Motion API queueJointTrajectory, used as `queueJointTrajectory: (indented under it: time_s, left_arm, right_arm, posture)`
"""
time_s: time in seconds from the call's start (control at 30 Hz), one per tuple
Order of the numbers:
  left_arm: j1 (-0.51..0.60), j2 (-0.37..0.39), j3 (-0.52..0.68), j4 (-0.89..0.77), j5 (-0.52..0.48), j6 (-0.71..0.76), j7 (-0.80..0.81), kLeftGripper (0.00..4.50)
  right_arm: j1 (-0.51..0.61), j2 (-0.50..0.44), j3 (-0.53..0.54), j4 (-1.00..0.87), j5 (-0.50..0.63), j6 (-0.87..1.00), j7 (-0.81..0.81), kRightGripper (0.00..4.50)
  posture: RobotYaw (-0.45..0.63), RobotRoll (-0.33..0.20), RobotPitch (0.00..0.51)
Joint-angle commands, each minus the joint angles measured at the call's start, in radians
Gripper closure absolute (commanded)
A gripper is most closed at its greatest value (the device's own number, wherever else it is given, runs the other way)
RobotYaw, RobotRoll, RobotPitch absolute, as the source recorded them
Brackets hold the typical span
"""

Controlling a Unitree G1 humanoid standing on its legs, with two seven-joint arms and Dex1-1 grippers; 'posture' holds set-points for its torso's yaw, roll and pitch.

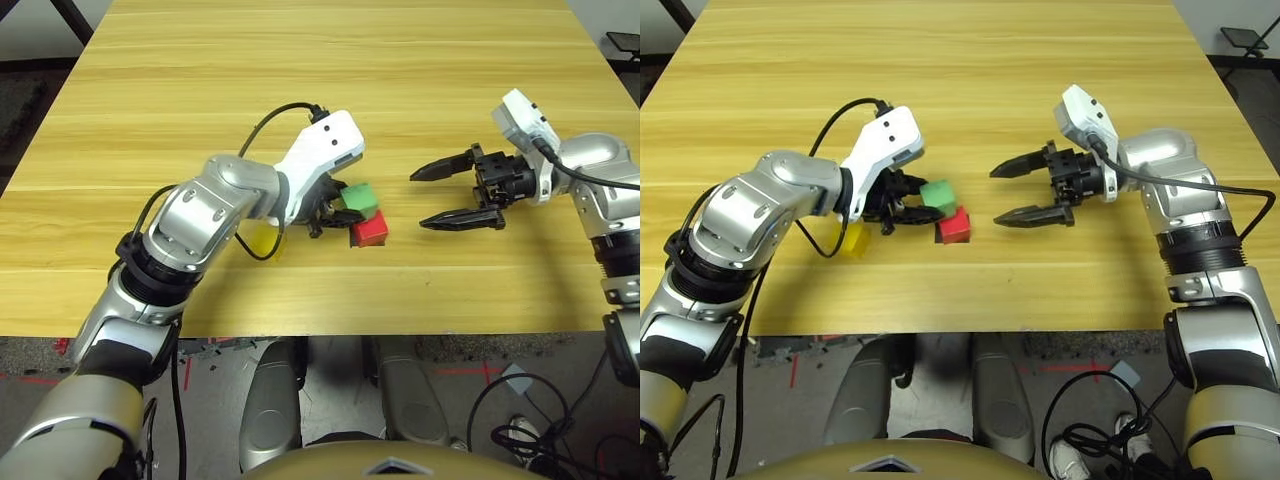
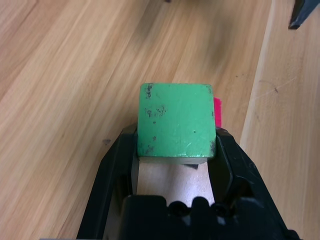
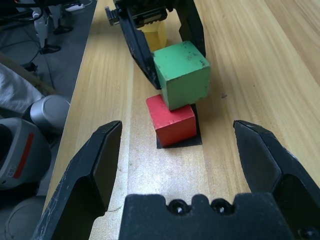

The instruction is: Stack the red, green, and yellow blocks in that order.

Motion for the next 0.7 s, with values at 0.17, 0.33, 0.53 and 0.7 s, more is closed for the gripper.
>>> queueJointTrajectory:
  time_s: [0.17,0.33,0.53,0.7]
  left_arm:
    - [-0.028,-0.013,-0.010,-0.037,-0.046,0.050,0.015,2.43]
    - [-0.027,-0.015,-0.015,-0.053,-0.067,0.067,0.025,2.43]
    - [-0.023,-0.002,-0.035,-0.057,-0.076,0.048,0.029,2.43]
    - [-0.013,0.006,-0.052,-0.048,-0.066,0.016,0.030,2.43]
  right_arm:
    - [0.021,-0.013,-0.014,-0.031,-0.011,0.007,-0.003,0.00]
    - [0.026,-0.016,-0.016,-0.037,-0.009,0.011,-0.003,0.00]
    - [0.024,-0.021,-0.017,-0.037,-0.009,0.014,0.000,0.00]
    - [0.021,-0.024,-0.017,-0.037,-0.010,0.018,0.002,0.00]
  posture:
    - [0.22,0.039,0.266]
    - [0.21,0.037,0.270]
    - [0.21,0.033,0.278]
    - [0.21,0.030,0.285]
